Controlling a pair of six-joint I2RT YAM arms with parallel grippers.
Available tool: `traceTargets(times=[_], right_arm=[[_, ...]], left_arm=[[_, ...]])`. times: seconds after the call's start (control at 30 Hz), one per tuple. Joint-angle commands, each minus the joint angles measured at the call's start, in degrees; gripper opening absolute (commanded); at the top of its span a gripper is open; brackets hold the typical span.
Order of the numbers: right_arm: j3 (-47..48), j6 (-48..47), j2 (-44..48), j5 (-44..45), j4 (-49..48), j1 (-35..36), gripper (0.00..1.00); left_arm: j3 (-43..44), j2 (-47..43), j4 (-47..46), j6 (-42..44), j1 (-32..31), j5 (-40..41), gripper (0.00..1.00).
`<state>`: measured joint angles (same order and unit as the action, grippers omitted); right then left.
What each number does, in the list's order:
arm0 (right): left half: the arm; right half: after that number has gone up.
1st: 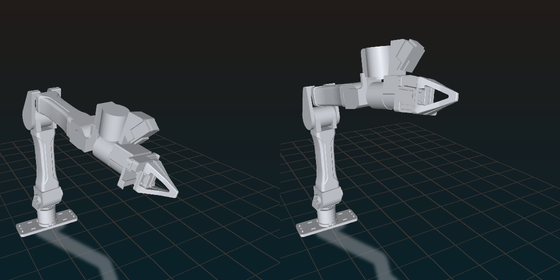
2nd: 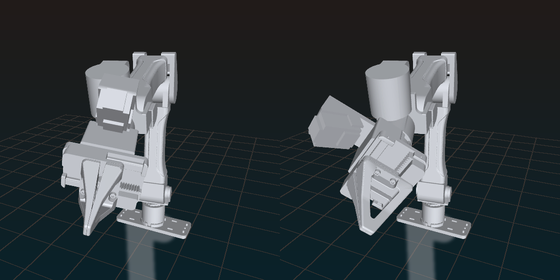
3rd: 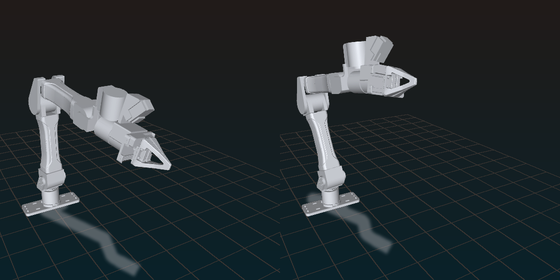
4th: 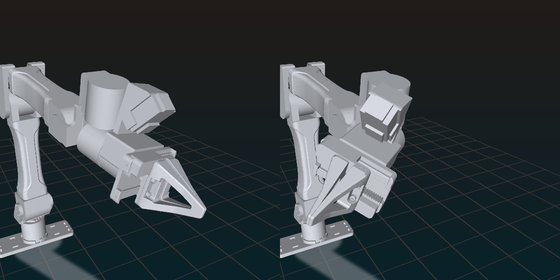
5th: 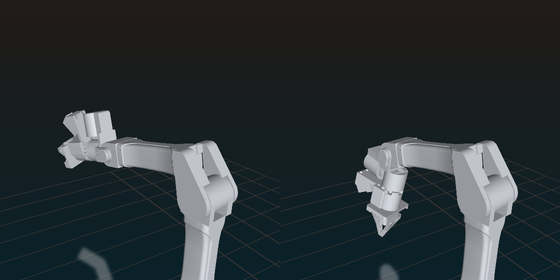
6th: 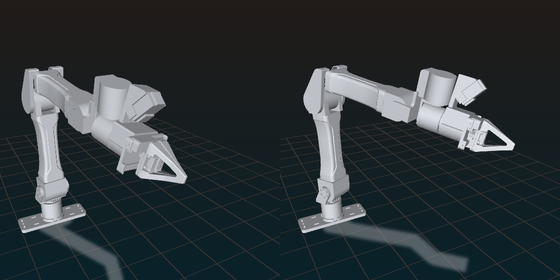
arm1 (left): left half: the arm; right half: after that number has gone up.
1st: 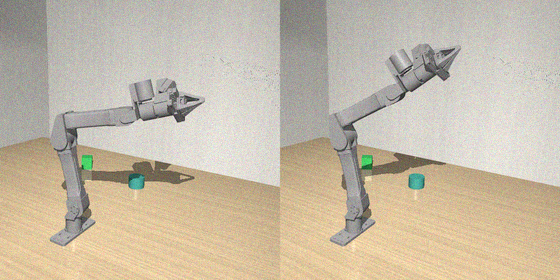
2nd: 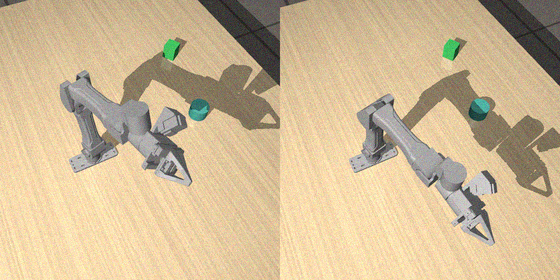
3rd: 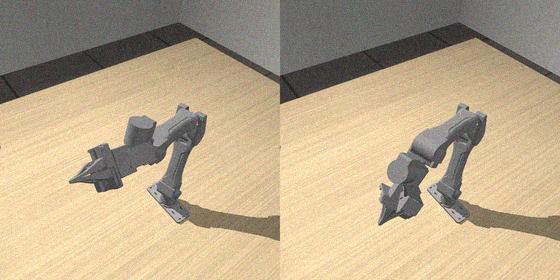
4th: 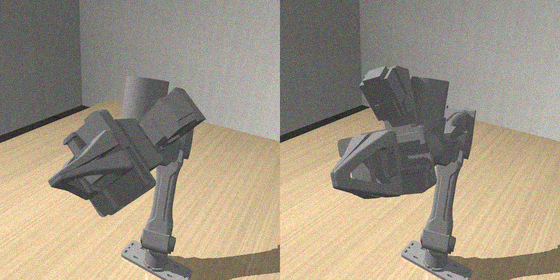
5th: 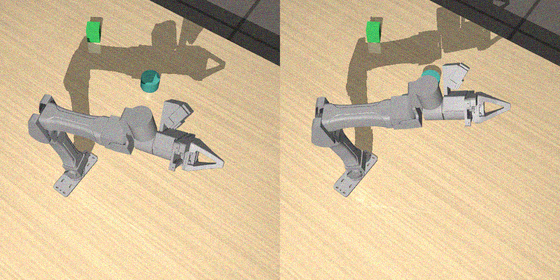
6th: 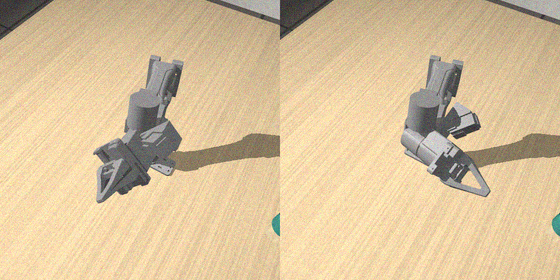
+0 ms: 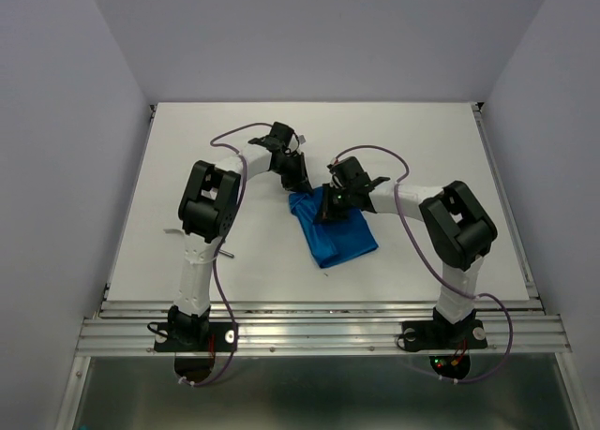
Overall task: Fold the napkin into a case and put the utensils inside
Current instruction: Smooth out the 2/3-rectangle-folded napkin at the center of the board.
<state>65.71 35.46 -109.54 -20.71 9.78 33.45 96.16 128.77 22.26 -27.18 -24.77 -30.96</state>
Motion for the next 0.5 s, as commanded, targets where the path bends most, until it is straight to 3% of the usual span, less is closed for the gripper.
traceTargets(times=[0.0,0.27,0.47], right_arm=[[-0.2,-1.2,3.1,1.9,-0.9,-0.2,0.01],[-0.6,-1.1,1.6,1.3,-0.8,-0.2,0.01],[-0.9,-0.9,2.4,1.8,-0.8,-0.2,0.01]], left_arm=[[2.1,-1.8,1.5,1.6,-0.3,-1.2,0.06],[-0.1,-11.4,-3.5,-1.2,-0.2,-2.4,0.07],[-7.4,-18.5,0.5,-2.2,2.4,8.9,0.07]])
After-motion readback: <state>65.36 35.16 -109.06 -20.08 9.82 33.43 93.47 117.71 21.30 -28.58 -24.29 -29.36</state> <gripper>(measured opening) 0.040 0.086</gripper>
